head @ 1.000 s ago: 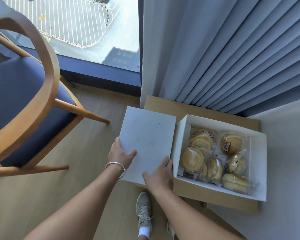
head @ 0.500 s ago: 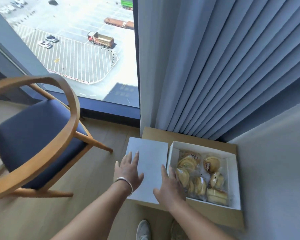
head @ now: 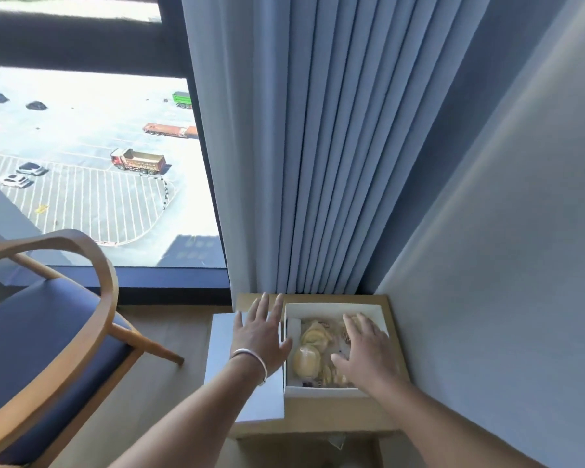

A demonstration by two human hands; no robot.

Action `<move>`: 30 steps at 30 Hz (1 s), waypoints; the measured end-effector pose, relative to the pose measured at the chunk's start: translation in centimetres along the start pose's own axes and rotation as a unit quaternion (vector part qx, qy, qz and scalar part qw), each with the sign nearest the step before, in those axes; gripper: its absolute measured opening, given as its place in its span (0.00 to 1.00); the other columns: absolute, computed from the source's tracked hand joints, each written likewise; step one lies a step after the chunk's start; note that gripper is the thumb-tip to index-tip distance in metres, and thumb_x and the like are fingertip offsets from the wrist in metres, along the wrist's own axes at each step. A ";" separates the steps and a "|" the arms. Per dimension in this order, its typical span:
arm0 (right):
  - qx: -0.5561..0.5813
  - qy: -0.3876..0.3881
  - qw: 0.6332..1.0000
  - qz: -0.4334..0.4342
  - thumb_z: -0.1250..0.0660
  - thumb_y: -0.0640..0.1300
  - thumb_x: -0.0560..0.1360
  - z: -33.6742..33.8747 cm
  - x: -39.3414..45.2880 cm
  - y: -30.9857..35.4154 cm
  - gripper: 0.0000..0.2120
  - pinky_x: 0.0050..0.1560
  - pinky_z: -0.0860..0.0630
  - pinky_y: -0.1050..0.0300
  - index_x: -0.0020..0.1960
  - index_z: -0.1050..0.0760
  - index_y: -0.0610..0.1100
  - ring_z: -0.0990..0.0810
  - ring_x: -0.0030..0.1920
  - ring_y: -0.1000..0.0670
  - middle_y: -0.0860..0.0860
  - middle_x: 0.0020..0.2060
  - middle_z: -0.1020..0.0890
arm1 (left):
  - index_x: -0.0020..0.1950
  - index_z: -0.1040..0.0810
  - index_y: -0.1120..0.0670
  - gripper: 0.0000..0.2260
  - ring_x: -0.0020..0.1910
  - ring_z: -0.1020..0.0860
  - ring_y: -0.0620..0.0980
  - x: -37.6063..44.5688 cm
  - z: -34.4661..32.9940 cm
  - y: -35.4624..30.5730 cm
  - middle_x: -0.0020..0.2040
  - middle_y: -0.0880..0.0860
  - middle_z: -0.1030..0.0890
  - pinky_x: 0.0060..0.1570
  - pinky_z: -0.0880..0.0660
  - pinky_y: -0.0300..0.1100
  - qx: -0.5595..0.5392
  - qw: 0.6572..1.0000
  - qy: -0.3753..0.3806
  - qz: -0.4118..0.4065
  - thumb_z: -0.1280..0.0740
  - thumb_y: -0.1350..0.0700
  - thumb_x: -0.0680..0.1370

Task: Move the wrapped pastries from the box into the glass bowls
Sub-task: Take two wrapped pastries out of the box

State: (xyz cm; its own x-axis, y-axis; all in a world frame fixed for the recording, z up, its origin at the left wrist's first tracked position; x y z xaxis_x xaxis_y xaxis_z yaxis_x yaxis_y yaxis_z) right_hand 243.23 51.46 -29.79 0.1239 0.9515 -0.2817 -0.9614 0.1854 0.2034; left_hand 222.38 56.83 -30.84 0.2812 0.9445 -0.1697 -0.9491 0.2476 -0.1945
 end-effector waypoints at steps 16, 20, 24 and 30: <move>-0.018 0.036 0.999 -0.002 0.38 0.61 0.76 -4.0 3.4 -6.8 0.39 0.76 0.47 0.44 0.79 0.53 0.51 0.51 0.78 0.46 0.47 0.79 0.51 | 0.78 0.65 0.47 0.38 0.78 0.57 0.52 1.1 -7.7 -6.5 0.80 0.52 0.56 0.76 0.54 0.52 0.003 0.997 0.069 -0.036 0.46 0.36 0.78; -0.014 0.056 0.998 0.003 0.38 0.61 0.76 -6.7 5.6 -8.1 0.39 0.76 0.46 0.43 0.79 0.53 0.50 0.51 0.78 0.45 0.47 0.79 0.50 | 0.78 0.64 0.48 0.38 0.78 0.58 0.52 1.9 -11.7 -7.0 0.80 0.52 0.57 0.75 0.56 0.48 -0.009 0.995 0.101 -0.017 0.44 0.37 0.78; -0.024 0.062 0.998 0.005 0.37 0.62 0.75 -9.3 8.9 -9.4 0.40 0.76 0.48 0.43 0.79 0.52 0.51 0.52 0.78 0.44 0.46 0.79 0.51 | 0.79 0.61 0.50 0.36 0.78 0.60 0.52 3.7 -15.7 -7.5 0.80 0.53 0.58 0.74 0.58 0.47 -0.030 0.989 0.147 0.002 0.43 0.40 0.79; -0.039 0.062 0.997 0.013 0.37 0.61 0.75 -13.0 14.2 -10.9 0.40 0.75 0.46 0.43 0.78 0.51 0.50 0.52 0.78 0.41 0.44 0.79 0.52 | 0.79 0.63 0.51 0.35 0.78 0.56 0.57 6.8 -20.8 -7.9 0.80 0.55 0.57 0.76 0.53 0.51 -0.031 0.980 0.192 0.041 0.45 0.44 0.80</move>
State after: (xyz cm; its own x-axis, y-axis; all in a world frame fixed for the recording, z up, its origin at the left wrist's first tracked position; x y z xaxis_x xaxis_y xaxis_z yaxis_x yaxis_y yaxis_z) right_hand 252.30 59.78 -48.24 0.0708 0.9169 -0.3928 -0.9807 0.1360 0.1406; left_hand 234.73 56.79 -50.50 0.2475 0.8075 -0.5355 -0.9638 0.1488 -0.2211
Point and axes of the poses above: each hand's wrist, its own x-axis towards the middle knuckle, its own z-axis out of the back of the hand, y = z × x, the point moved 3 cm from there along x, towards the middle knuckle
